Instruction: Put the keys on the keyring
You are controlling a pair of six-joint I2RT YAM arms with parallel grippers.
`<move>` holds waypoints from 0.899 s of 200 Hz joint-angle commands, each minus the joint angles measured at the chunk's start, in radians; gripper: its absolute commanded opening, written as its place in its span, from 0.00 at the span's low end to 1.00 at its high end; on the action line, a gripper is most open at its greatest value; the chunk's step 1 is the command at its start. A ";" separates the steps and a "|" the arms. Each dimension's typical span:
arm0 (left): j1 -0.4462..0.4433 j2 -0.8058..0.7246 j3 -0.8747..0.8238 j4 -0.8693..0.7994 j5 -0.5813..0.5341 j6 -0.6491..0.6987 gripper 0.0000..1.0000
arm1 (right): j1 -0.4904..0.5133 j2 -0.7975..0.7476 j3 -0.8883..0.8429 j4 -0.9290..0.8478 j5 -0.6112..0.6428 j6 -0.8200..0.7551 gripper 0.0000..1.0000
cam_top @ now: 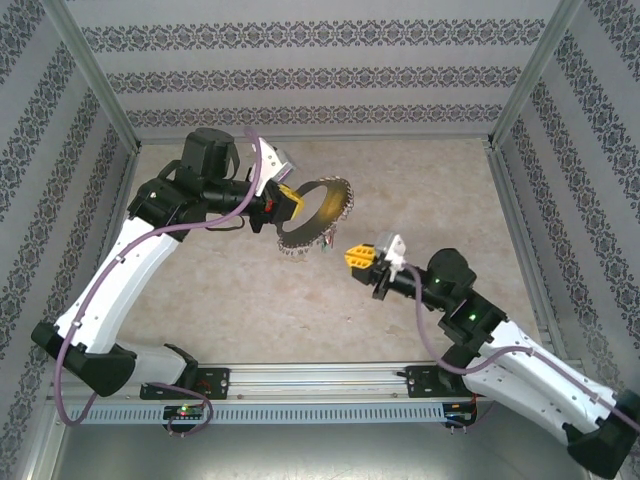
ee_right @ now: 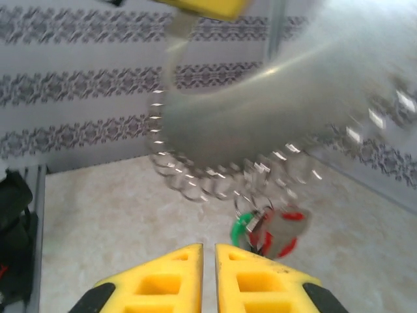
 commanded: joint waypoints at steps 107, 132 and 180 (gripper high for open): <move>0.002 -0.009 0.055 -0.041 0.018 0.017 0.00 | 0.192 0.259 0.034 0.234 0.256 -0.268 0.18; 0.002 -0.011 0.054 -0.038 0.018 0.018 0.00 | 0.198 0.288 0.039 0.252 0.249 -0.249 0.18; 0.003 -0.014 0.052 -0.037 0.016 0.015 0.00 | 0.206 0.304 0.024 0.315 0.356 -0.250 0.18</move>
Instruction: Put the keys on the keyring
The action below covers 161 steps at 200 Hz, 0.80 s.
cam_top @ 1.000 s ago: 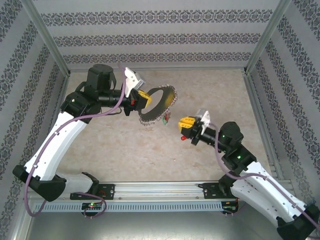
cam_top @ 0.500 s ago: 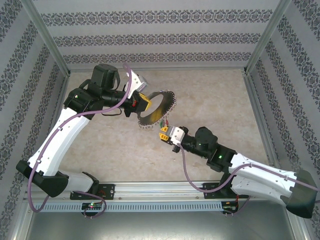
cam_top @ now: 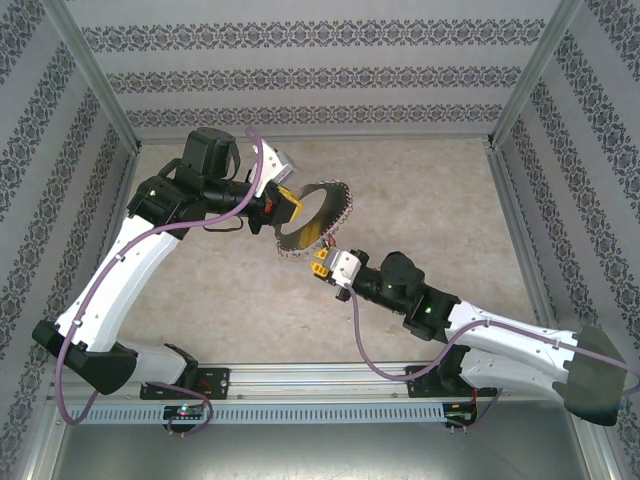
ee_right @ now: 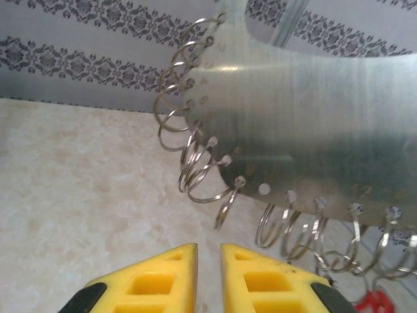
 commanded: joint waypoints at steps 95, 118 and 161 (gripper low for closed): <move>0.002 -0.025 0.032 0.007 0.015 0.007 0.00 | 0.007 -0.010 0.004 -0.008 0.053 0.006 0.21; 0.003 -0.029 0.032 0.007 0.018 0.009 0.00 | 0.007 -0.019 -0.016 -0.020 0.057 0.012 0.21; 0.002 -0.039 0.023 -0.003 0.045 0.050 0.00 | 0.007 -0.028 -0.024 -0.014 0.062 0.020 0.21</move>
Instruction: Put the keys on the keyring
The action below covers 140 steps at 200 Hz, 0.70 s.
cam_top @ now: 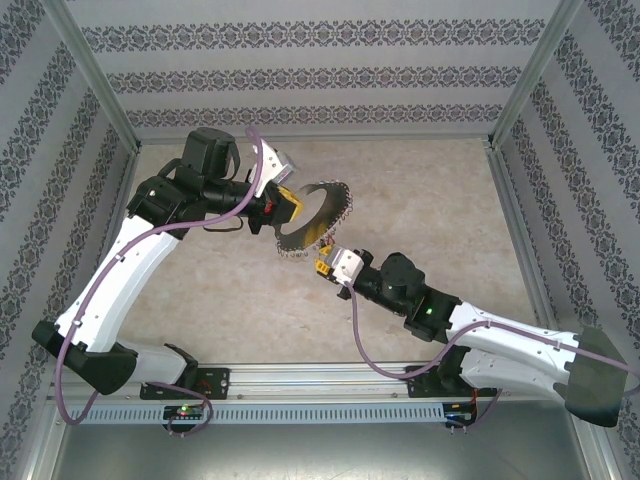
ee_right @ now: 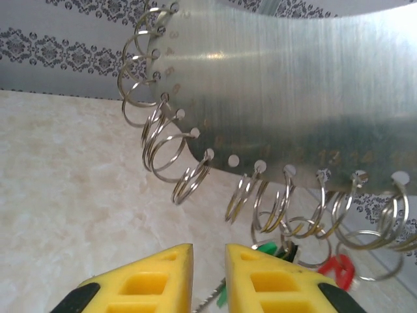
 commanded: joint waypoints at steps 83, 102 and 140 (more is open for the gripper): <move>0.002 -0.038 0.024 -0.030 0.072 0.106 0.00 | 0.007 -0.025 -0.008 0.053 -0.038 0.029 0.19; 0.003 -0.037 0.024 -0.030 0.070 0.107 0.00 | 0.007 -0.025 -0.007 0.052 -0.065 0.026 0.18; 0.002 -0.038 0.024 -0.021 0.064 0.103 0.00 | 0.007 -0.030 -0.007 0.055 -0.093 0.036 0.17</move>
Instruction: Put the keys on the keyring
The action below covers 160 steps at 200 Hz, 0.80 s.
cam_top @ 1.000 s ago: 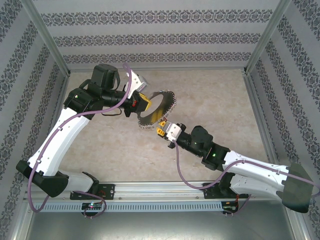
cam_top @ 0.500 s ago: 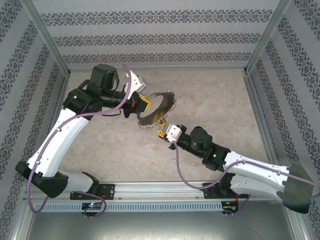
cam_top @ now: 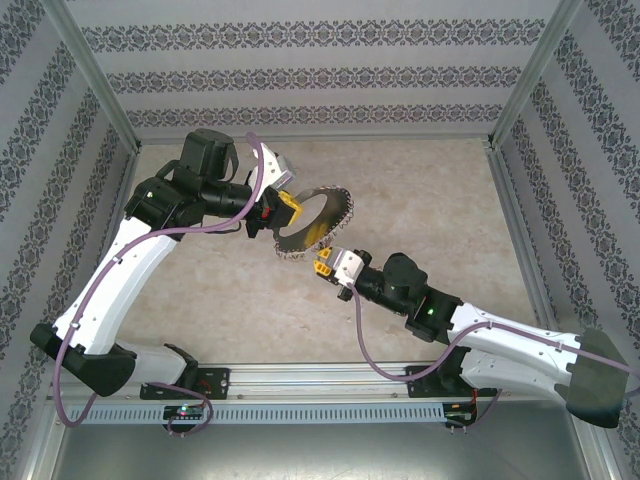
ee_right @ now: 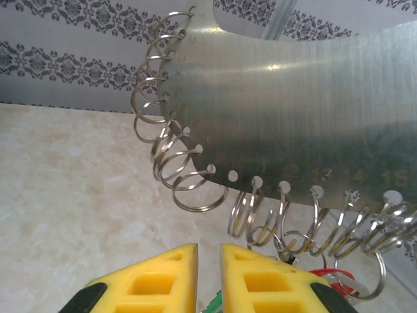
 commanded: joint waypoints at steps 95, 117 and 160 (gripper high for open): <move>0.003 -0.034 0.006 0.023 0.019 0.013 0.00 | 0.007 -0.022 0.015 0.070 -0.005 -0.031 0.19; 0.003 -0.038 0.002 0.024 0.019 0.011 0.00 | 0.007 -0.010 0.023 0.080 0.008 -0.029 0.19; 0.002 -0.038 -0.005 0.033 0.019 0.002 0.00 | 0.008 0.017 0.040 0.095 0.011 -0.028 0.19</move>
